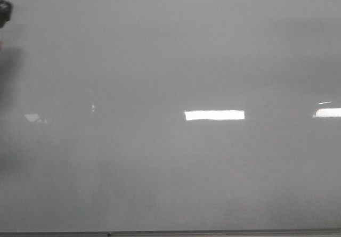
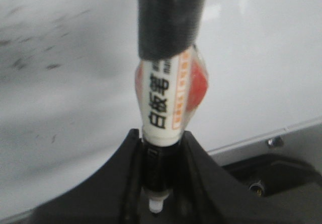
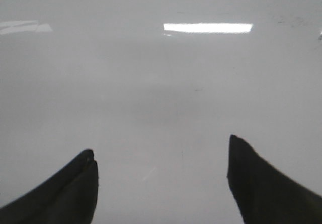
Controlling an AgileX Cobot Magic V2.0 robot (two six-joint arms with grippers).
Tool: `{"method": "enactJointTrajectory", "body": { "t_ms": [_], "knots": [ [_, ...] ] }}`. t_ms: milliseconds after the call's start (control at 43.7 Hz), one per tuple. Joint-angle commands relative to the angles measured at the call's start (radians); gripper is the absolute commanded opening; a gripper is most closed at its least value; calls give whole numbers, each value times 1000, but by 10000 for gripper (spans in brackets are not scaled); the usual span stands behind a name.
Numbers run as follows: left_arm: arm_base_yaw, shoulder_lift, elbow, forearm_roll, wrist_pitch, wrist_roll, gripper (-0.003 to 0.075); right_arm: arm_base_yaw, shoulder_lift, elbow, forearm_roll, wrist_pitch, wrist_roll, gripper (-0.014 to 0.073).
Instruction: Write number 8 on whiteboard
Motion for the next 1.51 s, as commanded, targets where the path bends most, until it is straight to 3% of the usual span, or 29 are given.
{"method": "enactJointTrajectory", "body": {
  "t_ms": [0,252,389,526,846,1143,1281,1486],
  "knots": [
    [-121,-31,-91,-34,77,139,-4,44,65,-79,9,4,-53,560],
    [-510,-6,-196,6,298,235,-13,276,286,-261,121,301,-339,560],
    [-667,30,-220,101,363,235,-13,416,414,-370,190,448,-470,560],
    [-773,64,-239,144,393,235,-13,530,528,-454,194,471,-501,560],
    [-792,69,-310,144,382,235,-13,707,692,-533,275,376,-595,560],
    [-792,69,-314,142,372,243,-13,717,721,-533,320,316,-626,550],
    [-792,57,-314,132,332,244,-13,717,721,-533,321,313,-626,444],
    [-792,36,-314,123,305,247,-9,717,721,-533,321,323,-626,163]
  ]
}}
